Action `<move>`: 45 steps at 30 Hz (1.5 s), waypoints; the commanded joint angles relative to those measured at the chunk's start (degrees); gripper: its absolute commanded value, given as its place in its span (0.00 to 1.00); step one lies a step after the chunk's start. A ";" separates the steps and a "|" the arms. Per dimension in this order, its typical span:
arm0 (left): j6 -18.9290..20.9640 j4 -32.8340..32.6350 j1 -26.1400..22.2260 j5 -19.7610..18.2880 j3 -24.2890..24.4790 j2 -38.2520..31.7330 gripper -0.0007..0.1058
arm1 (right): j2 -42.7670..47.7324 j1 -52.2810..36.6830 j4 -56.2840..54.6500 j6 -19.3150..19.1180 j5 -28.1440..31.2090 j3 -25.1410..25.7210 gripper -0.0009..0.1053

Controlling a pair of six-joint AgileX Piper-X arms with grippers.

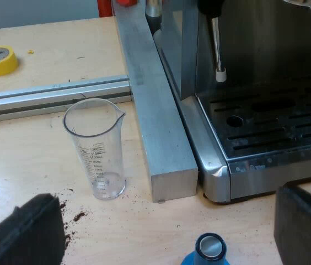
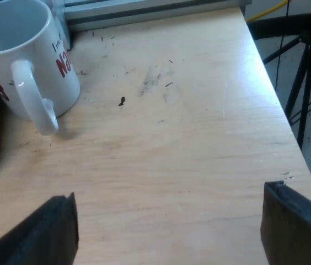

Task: Place mug into machine

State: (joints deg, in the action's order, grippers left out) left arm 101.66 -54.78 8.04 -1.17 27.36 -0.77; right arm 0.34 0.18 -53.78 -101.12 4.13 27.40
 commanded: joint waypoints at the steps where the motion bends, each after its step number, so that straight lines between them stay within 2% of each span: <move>1: -0.15 1.05 0.08 -0.42 -0.13 -7.79 0.74 | 2.62 -0.02 0.46 -0.67 -0.22 0.29 0.67; 8: -0.15 1.07 0.08 -1.23 -0.13 -7.65 0.74 | 2.62 -0.02 0.80 -0.48 -0.71 0.29 0.67; 10: -0.15 1.07 0.08 -2.33 0.14 -7.31 0.74 | 2.52 -0.02 1.39 -0.20 -2.64 0.98 0.67; 13: -0.15 0.88 0.08 -5.37 1.46 -5.75 0.74 | 1.78 -0.02 1.21 -0.80 -3.61 3.56 0.67; 14: -0.15 0.88 0.08 -7.52 2.18 -4.46 0.74 | 1.78 -0.02 1.21 -0.80 -3.61 3.56 0.67; 15: -0.15 0.76 0.08 -9.32 2.92 -3.37 0.74 | 1.22 -0.02 0.81 -1.43 -3.59 4.39 0.67; 16: -0.15 0.80 0.08 -10.63 3.27 -2.40 0.74 | -1.14 -0.02 -0.73 -4.21 -4.14 6.75 0.67; 17: -0.15 0.97 0.28 -12.02 3.78 -1.20 0.74 | -2.50 -0.02 -1.71 -5.30 -5.29 7.79 0.67; 19: -0.15 1.75 1.15 -13.33 4.54 0.66 0.74 | -4.87 0.20 -2.37 -5.45 -7.34 9.16 0.67; 26: -1.06 4.14 10.77 -19.21 4.54 7.90 0.74 | -13.84 0.18 -2.00 -5.61 -17.29 11.62 0.67; 29: -4.49 4.24 15.76 -19.31 4.27 10.55 0.74 | -16.16 0.18 -1.09 -5.88 -20.17 11.62 0.67; 31: -5.29 4.70 18.02 -19.31 3.77 11.94 0.74 | -17.15 0.18 -0.33 -6.92 -20.29 11.62 0.67; 34: -6.15 7.53 21.31 -19.31 1.62 13.37 0.74 | -18.10 0.18 0.95 -10.27 -21.12 11.62 0.67; 35: -6.13 10.36 22.59 -19.31 0.02 13.65 0.74 | -18.40 0.18 1.62 -11.37 -21.12 11.36 0.67; 42: -6.13 26.65 25.10 -19.87 -9.20 13.85 0.74 | -18.52 0.18 7.06 -11.89 -21.12 6.12 0.67; 45: -6.13 31.12 25.10 -19.90 -11.92 13.85 0.74 | -18.66 0.18 10.12 -11.89 -21.12 3.77 0.67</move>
State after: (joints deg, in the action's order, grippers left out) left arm 95.64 -26.55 32.86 -20.50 15.75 13.03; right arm -18.37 0.18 -45.44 -112.22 -16.45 31.60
